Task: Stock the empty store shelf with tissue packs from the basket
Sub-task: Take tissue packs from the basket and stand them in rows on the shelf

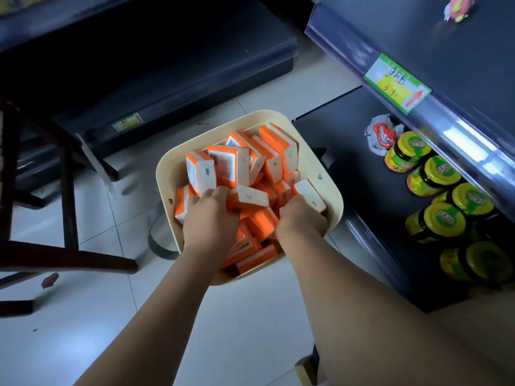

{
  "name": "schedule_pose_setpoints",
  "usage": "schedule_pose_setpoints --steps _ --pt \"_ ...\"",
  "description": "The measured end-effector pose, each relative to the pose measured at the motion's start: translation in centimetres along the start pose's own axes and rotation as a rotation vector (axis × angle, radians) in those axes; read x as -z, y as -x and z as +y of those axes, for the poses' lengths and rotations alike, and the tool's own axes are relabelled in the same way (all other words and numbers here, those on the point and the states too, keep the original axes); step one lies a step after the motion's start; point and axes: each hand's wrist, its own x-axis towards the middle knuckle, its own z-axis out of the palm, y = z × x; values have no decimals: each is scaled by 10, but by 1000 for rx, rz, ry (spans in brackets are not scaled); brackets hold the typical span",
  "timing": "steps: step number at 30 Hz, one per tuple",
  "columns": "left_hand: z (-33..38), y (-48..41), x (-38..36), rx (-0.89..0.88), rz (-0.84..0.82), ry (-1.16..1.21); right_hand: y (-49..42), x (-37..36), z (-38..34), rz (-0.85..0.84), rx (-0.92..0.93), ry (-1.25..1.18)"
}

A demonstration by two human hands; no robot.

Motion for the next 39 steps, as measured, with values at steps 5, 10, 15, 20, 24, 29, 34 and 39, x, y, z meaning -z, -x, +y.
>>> schedule_pose_setpoints --steps 5,10,15,20,24,29,34,39 --pt "6 -2 9 56 62 258 -1 19 6 83 -101 -396" --pt "30 8 29 308 -44 843 10 78 1 83 2 -763" --pt "59 16 57 358 -42 1188 31 150 17 224 149 -961" --pt "90 21 81 257 -144 1339 55 181 45 325 200 -901" --pt "123 16 77 297 -183 1248 66 176 56 213 170 -720" --pt "108 17 60 540 -154 1228 51 129 76 53 105 -567" --pt "81 16 40 599 -149 1167 9 92 63 140 32 -564" --pt "72 6 19 576 -175 1149 -31 88 49 298 19 -633"
